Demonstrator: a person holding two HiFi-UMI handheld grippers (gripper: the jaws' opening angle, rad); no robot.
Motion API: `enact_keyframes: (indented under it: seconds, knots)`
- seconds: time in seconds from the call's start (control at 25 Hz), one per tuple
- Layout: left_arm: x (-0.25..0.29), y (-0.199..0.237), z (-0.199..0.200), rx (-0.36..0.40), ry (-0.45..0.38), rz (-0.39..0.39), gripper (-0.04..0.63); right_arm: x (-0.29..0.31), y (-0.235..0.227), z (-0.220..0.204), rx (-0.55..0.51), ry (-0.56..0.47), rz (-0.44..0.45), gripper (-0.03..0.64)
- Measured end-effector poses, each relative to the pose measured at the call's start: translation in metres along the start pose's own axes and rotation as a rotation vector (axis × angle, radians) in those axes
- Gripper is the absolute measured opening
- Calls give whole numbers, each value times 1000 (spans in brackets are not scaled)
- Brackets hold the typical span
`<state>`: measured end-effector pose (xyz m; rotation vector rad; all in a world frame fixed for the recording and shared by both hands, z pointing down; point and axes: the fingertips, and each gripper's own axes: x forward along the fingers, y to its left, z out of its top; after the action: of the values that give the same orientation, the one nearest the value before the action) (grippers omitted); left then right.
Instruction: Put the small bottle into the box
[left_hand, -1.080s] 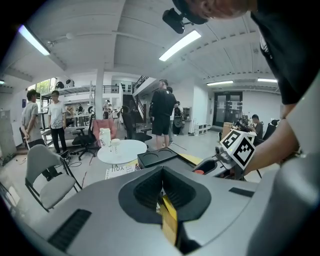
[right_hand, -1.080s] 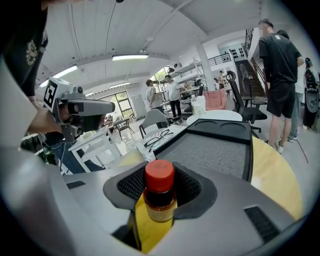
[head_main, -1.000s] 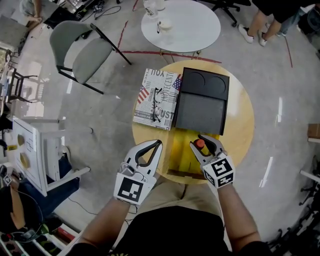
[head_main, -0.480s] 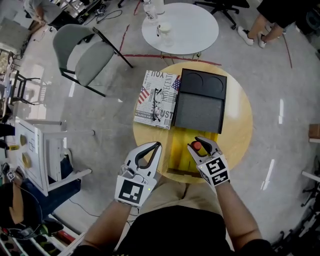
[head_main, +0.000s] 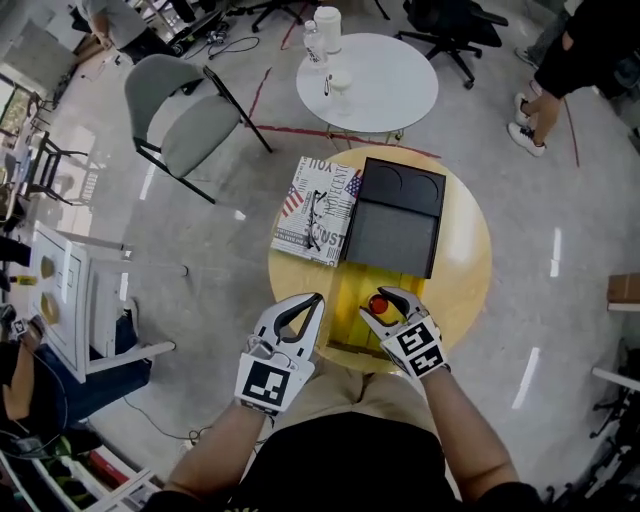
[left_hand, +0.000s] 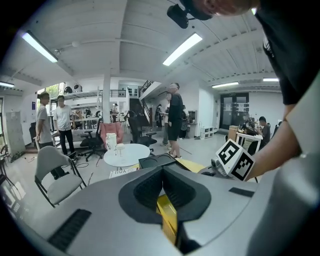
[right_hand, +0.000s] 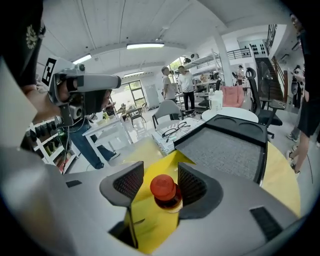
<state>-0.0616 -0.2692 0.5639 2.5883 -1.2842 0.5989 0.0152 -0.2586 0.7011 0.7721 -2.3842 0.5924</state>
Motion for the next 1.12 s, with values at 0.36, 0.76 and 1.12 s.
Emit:
enact_keyframes:
  seconds: [0.36,0.76,1.12]
  knots:
    - [-25,-8,38,-51,-60,41,18,-61,23,45,-12,-122,7,207]
    - [-45,-21,74,-108,-165,72,17,-128,39,66,-45,-270,-35,23]
    - [-65,-42,83,-101,-186,104,18,-176,50,79,-72,-331,-35,15]
